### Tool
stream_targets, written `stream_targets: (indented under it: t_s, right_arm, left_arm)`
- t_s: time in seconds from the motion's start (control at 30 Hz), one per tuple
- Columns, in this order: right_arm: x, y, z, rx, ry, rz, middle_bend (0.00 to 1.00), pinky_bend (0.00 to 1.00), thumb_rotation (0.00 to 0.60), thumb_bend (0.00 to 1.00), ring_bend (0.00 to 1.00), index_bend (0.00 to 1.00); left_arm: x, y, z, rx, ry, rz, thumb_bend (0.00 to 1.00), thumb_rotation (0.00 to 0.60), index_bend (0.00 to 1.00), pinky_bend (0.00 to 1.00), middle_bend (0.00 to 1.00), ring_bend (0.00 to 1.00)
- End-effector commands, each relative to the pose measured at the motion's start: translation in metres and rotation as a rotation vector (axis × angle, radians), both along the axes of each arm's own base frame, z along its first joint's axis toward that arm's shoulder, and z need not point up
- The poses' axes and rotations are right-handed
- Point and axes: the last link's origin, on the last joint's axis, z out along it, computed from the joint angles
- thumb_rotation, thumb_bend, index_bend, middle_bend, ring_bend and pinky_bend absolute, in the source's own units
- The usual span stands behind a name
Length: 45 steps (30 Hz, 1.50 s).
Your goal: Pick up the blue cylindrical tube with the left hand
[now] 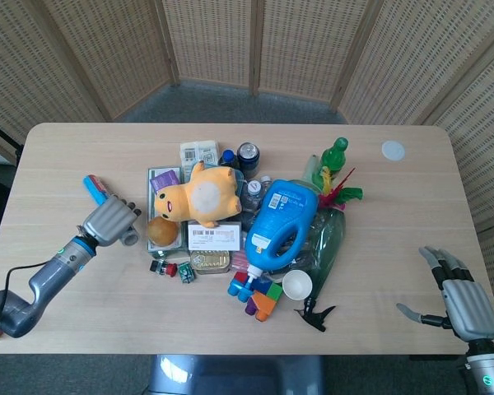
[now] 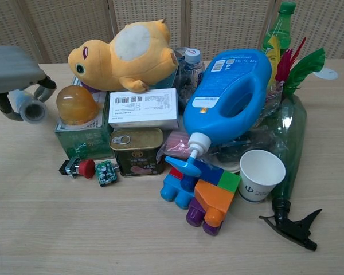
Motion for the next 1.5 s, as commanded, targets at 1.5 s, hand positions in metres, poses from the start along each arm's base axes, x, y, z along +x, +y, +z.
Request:
stream_targets:
  t_s: [1.5]
  right_arm:
    - [0.002, 0.002, -0.001, 0.008, -0.002, 0.009, 0.0, 0.0, 0.29, 0.0, 0.0, 0.0]
  left_arm:
    - [0.168, 0.038, 0.21, 0.386, -0.132, -0.265, 0.15, 0.6, 0.87, 0.65, 0.74, 0.61]
